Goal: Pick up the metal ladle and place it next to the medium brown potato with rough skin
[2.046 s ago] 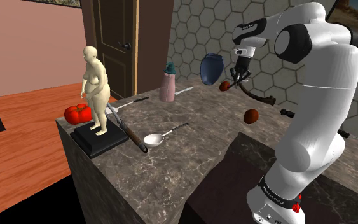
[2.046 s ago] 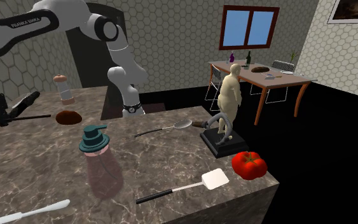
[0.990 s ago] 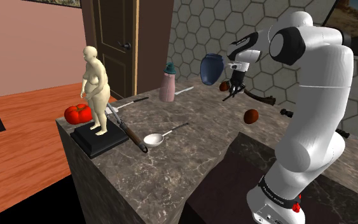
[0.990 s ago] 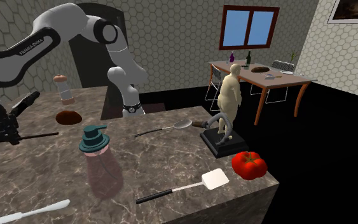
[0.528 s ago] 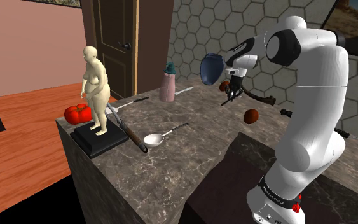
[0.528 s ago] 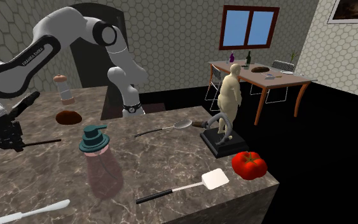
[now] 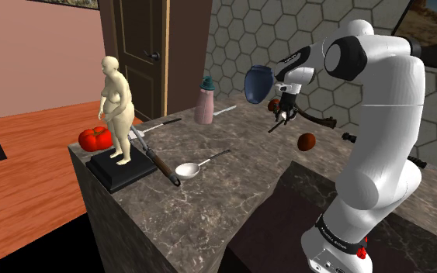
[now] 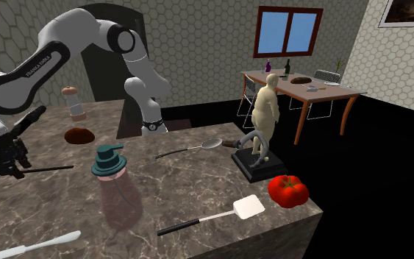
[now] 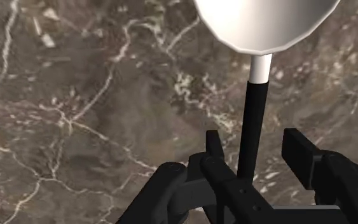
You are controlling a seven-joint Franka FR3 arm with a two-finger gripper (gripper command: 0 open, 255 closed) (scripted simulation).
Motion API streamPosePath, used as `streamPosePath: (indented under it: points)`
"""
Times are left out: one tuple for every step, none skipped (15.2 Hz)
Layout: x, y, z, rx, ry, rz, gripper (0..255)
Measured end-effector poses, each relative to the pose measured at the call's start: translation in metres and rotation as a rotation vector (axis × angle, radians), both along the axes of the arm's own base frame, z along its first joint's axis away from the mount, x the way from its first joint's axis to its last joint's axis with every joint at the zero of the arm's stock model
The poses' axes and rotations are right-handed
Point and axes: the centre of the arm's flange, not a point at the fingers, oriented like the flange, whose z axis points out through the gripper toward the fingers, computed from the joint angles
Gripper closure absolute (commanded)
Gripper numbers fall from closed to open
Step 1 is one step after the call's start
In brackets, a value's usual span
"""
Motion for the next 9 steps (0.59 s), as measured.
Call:
streamPosePath:
  points:
    - [0.0,0.0,0.0,0.0,0.0,0.0,0]
    - [0.0,0.0,0.0,0.0,0.0,0.0,0]
    - [0.0,0.0,0.0,0.0,0.0,0.0,0]
    - [0.0,0.0,0.0,0.0,0.0,0.0,0]
    - [0.0,0.0,0.0,0.0,0.0,0.0,0]
    - [0.0,-0.001,0.006,0.0,0.0,0.0,0]
    - [0.002,-0.001,0.016,-0.001,0.0,0.0,0]
    - [0.002,-0.003,0.028,-0.001,-0.001,0.0,0]
    - [0.005,-0.003,0.038,-0.001,-0.001,0.0,0]
